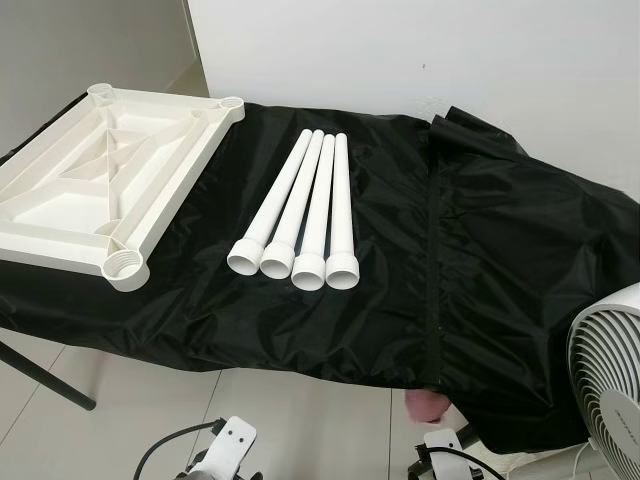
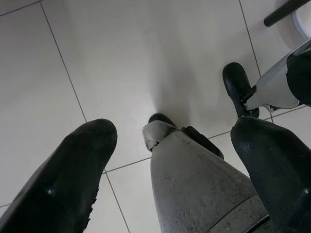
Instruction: Building children table
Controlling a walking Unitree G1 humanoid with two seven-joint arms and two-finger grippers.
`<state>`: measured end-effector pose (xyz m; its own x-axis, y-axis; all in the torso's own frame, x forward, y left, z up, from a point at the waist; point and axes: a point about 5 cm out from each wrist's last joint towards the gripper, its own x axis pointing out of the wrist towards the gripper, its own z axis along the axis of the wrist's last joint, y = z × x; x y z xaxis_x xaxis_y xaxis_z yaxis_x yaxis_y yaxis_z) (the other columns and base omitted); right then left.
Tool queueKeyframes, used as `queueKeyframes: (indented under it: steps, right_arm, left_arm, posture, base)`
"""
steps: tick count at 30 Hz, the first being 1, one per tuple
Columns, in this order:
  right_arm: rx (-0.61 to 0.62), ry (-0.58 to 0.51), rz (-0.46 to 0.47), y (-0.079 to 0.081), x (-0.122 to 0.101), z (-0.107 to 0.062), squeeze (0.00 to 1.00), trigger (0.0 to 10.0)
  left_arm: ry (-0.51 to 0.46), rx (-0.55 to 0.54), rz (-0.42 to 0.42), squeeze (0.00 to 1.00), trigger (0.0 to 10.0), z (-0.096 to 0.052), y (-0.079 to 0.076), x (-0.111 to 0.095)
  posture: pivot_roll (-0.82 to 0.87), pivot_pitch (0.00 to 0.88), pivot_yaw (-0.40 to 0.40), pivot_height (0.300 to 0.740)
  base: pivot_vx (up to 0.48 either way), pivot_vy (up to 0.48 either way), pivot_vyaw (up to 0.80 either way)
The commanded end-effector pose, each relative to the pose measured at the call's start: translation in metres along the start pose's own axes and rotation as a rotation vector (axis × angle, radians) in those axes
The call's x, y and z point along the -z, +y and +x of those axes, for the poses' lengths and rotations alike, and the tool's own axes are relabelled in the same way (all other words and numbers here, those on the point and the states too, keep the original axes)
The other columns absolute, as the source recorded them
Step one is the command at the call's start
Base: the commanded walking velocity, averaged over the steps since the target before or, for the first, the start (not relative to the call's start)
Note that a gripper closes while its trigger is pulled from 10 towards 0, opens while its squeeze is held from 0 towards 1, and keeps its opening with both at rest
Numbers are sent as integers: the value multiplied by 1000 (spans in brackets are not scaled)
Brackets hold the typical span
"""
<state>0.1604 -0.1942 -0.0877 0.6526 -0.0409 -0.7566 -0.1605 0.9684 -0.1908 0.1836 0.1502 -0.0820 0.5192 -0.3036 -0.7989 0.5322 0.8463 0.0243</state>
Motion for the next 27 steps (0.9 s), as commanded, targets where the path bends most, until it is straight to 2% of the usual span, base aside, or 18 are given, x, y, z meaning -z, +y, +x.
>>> queueKeyframes:
  steps: [1,7,15,27]
  right_arm:
    - [-14,61,1,6,15,-4,0,10000]
    - [-18,69,-16,6,17,-5,0,10000]
    - [0,66,-4,0,14,-4,0,10000]
    - [-5,73,-16,5,15,-4,0,10000]
  left_arm:
    - [32,-5,-15,0,10000,-1,-2,8]
    - [40,-13,-23,0,10000,-2,0,10]
    - [48,-32,-73,0,10000,-3,3,13]
    - [60,-48,-71,0,10000,-4,4,14]
  posture:
    - [-101,28,17,740]
    - [-100,22,20,740]
    - [-95,21,29,740]
    - [-94,23,27,740]
  base:
    - [0,0,0]
    - [0,0,0]
    - [0,0,0]
    - [0,22,0]
